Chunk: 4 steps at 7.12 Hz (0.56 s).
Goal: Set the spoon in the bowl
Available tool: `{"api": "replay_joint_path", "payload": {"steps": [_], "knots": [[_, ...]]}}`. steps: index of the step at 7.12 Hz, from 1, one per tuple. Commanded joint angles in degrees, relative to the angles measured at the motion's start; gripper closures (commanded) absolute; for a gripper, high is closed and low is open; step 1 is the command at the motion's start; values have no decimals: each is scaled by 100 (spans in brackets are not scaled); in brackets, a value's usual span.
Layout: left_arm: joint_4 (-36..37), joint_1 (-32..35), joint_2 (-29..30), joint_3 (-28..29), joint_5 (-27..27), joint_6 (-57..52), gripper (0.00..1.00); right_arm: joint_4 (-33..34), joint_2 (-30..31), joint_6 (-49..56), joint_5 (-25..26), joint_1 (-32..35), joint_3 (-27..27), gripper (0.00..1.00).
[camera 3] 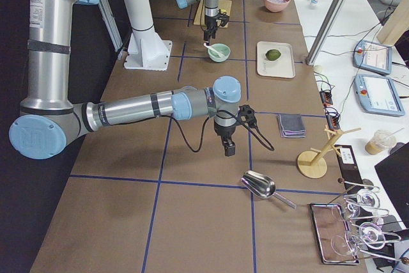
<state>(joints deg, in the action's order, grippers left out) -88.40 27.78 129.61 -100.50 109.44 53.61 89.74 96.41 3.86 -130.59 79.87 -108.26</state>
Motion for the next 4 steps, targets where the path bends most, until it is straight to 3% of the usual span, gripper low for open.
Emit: {"api": "replay_joint_path", "payload": {"steps": [1, 2, 4], "knots": [[1155, 602, -825, -1324, 42, -749, 0, 9, 0, -69, 16, 2, 59, 0], [1158, 1041, -1363, -1688, 364, -1234, 0, 9, 9, -69, 16, 2, 156, 0], [1141, 2811, -2557, -1718, 1784, -2699, 0, 9, 149, -60, -2, 290, 262, 0]]}}
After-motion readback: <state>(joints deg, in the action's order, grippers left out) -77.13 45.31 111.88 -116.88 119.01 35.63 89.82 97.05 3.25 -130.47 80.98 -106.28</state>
